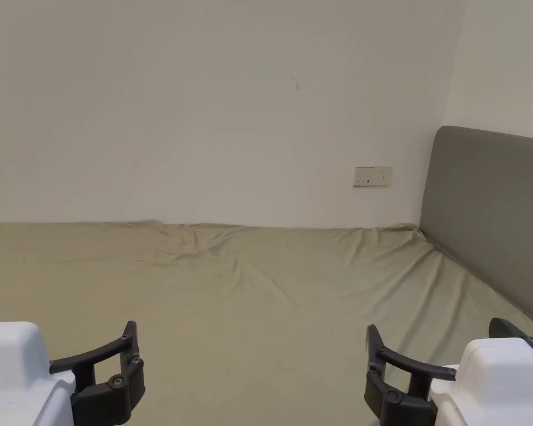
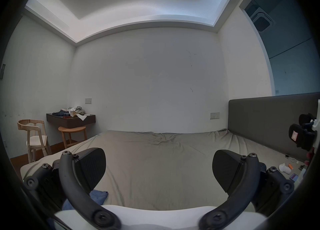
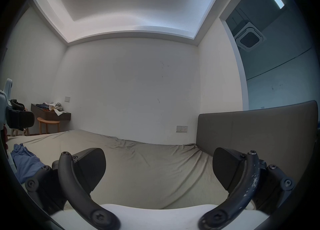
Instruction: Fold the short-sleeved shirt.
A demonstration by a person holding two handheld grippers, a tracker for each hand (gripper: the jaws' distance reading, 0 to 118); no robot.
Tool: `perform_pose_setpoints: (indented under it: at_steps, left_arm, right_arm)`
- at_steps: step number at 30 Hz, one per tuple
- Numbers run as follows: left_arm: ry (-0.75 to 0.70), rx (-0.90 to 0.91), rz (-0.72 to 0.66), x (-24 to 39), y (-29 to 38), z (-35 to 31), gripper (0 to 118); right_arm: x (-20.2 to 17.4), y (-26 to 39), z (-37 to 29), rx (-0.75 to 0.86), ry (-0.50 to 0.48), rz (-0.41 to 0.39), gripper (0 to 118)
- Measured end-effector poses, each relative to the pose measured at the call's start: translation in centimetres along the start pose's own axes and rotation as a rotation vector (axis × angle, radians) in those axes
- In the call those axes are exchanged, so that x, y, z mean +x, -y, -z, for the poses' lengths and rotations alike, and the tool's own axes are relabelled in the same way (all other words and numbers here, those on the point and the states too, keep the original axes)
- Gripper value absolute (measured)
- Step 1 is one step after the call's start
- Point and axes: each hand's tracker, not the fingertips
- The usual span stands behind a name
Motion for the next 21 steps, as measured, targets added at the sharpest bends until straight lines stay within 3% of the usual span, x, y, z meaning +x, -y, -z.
perform_pose_setpoints:
  at_steps: [14,15,16,17,18,19,20,21]
  left_arm:
    - [0.01,-0.011,0.036,0.6,0.1,0.1,118]
    - [0.016,-0.016,0.041,0.7,0.1,0.1,114]
    - [0.016,-0.018,0.044,0.8,0.1,0.0,101]
    - [0.021,-0.017,0.048,0.9,0.0,-0.2,81]
    - [0.024,-0.016,0.051,1.1,0.0,-0.3,41]
    - [0.025,-0.018,0.051,1.2,-0.1,-0.2,14]
    - [0.024,-0.033,0.055,1.5,-0.2,-0.1,1]
    - [0.026,-0.057,0.055,1.6,-0.2,0.1,1]
  right_arm:
    - [0.4,0.3,0.1,-0.032,-0.014,0.019,118]
    - [0.5,0.2,0.1,-0.043,-0.019,0.023,118]
    - [0.6,0.1,0.0,-0.061,-0.027,0.025,115]
    - [0.6,-0.1,-0.1,-0.108,-0.05,0.029,103]
    - [0.7,-0.2,0.0,-0.126,-0.062,0.033,78]
    - [0.9,-0.2,-0.1,-0.129,-0.07,0.049,53]
    - [1.1,-0.1,-0.1,-0.125,-0.077,0.076,22]
    - [1.3,0.0,-0.1,-0.138,-0.077,0.12,2]
